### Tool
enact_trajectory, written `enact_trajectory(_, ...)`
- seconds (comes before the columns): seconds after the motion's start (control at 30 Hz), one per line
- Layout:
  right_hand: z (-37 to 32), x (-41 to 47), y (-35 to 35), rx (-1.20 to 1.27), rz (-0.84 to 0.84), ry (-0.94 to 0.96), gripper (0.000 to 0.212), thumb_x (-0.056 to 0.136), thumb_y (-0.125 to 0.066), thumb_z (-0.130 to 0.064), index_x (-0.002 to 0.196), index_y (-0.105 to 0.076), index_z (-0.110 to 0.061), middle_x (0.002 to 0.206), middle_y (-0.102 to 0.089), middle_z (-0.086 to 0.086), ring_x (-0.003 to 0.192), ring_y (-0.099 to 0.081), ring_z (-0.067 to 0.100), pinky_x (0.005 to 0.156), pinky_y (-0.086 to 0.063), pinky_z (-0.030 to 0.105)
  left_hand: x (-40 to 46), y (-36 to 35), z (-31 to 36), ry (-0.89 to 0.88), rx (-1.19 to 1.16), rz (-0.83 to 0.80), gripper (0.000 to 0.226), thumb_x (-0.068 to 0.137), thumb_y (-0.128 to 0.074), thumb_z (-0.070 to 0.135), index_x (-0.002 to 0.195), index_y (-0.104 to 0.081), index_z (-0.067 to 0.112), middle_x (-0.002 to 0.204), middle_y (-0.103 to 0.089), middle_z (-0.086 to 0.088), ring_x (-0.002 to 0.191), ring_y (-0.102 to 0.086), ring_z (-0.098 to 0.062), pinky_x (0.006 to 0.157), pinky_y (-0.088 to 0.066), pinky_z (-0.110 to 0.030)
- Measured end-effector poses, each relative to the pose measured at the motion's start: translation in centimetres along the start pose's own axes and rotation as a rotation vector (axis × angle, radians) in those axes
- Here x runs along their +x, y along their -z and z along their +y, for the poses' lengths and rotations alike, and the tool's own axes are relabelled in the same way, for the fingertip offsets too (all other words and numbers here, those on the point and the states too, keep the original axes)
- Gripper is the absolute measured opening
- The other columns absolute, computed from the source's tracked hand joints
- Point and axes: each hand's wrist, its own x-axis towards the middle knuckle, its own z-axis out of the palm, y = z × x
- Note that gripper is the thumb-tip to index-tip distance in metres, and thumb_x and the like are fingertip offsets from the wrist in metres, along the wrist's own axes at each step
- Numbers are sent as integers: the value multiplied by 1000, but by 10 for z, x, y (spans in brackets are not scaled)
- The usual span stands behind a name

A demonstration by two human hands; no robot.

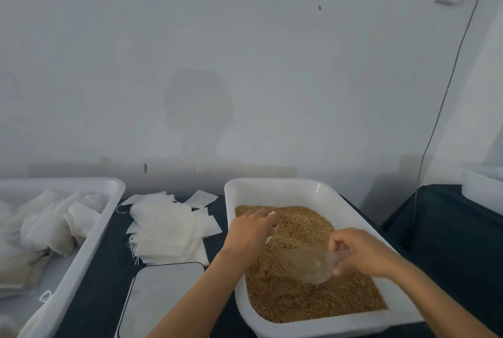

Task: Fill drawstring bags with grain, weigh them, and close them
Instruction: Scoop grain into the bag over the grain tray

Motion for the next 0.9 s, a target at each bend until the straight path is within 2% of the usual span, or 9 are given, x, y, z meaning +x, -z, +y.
enact_trajectory(0.1,4,-10,28,20,3,-44,20,73,-77,-22,76,-57,-23,87,-62,-12,86,-58,1,83,-47,21,5,-4,4,-52,-41,-67,11,97,-47,16,101,-57,17,102,-54,1,95,-50,-17,67,-33,-24)
enact_trajectory(0.23,6,-14,50,-21,68,-142,21,74,-78,-27,77,-57,-25,76,-56,-12,69,-51,4,68,-41,26,7,-11,9,-65,-51,-102,13,94,-52,15,101,-63,13,100,-54,-1,97,-48,-17,71,-36,-24)
enact_trajectory(0.43,-9,-6,52,-173,127,-215,24,75,-76,-33,80,-53,-31,91,-55,-13,86,-56,9,75,-45,28,4,-9,11,-119,-42,-149,15,94,-52,15,104,-63,13,105,-56,-1,102,-47,-16,82,-43,-27)
enact_trajectory(0.6,-28,2,54,-308,173,-178,24,76,-75,-32,77,-51,-32,87,-55,-16,83,-56,8,53,-30,21,1,0,13,-129,-96,-117,17,95,-50,19,107,-60,12,110,-57,-1,104,-47,-16,86,-40,-26)
enact_trajectory(0.77,-42,9,61,-463,233,-134,26,75,-76,-30,75,-49,-30,88,-55,-13,81,-52,9,50,-22,21,0,2,14,-120,-140,-112,13,93,-55,19,102,-58,11,109,-59,-1,104,-47,-15,87,-39,-25)
enact_trajectory(0.9,-51,12,65,-548,231,-117,32,78,-74,-26,68,-44,-30,75,-53,-12,71,-48,6,51,-20,21,1,1,14,-116,-153,-125,15,92,-56,22,102,-58,11,108,-59,-1,104,-47,-14,87,-40,-25)
